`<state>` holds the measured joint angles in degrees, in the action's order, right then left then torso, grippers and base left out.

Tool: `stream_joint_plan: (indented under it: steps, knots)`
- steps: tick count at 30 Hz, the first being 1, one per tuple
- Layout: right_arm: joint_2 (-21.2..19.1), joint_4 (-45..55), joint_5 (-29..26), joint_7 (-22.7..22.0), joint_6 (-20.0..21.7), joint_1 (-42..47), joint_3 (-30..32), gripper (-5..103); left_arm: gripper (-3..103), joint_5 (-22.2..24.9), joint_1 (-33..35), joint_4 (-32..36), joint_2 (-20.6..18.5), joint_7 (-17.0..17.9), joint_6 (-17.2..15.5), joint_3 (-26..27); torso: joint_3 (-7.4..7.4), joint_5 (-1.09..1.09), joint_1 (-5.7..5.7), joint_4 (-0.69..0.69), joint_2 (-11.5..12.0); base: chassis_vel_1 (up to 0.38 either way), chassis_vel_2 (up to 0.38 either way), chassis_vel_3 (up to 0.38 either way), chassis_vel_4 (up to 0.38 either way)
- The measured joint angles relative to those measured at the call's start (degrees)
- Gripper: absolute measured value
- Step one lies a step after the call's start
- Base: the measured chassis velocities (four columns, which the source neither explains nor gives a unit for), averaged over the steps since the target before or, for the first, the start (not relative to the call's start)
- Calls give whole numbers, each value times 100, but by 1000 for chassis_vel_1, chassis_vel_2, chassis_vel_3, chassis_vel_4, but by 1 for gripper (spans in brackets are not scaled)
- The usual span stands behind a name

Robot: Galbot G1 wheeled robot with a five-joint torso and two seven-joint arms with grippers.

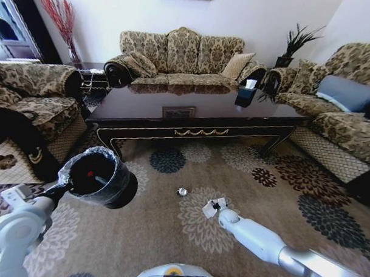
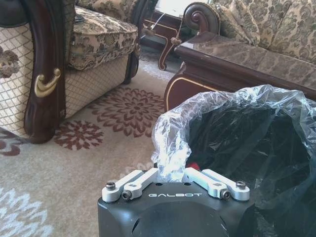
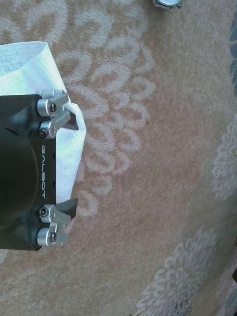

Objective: Move to the front of the table and pick up the trash from the floor, then place it into the trash bin.

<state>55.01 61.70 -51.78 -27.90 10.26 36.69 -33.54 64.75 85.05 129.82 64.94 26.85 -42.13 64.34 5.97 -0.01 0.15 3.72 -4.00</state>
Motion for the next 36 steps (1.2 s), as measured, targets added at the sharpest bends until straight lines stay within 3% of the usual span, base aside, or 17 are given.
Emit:
stream_joint_plan:
  steps: [8, 14, 28, 34, 36]
  knots:
    - [-76, 62, -213, -9, -36, -101, -268, 99, 3, 208, -35, 425, 106, 19, 0, 83, 0, 2, 0, 1, 0, 0, 0, 0, 0]
    - [62, 101, -845, -54, -221, -136, -239, 100, 3, 189, -41, 470, 205, 25, -1, 9, 0, 2, 0, 0, 0, 0, 0, 0, 0]
    - [162, -125, -679, -122, -95, -107, -293, 101, 3, 80, -77, 384, 216, 11, -1, -87, 0, 1, 0, 1, 0, 0, 0, 0, 0]
    - [117, -155, -605, -35, -59, -81, -311, 76, 3, 25, -77, 359, 226, 4, -1, -134, 0, 1, 0, 1, 0, 0, 0, 0, 0]
    - [112, -170, -591, -28, -51, -76, -315, 76, 3, 23, -77, 358, 227, 4, -1, -135, 0, 1, 0, 1, 0, 0, 0, 0, 0]
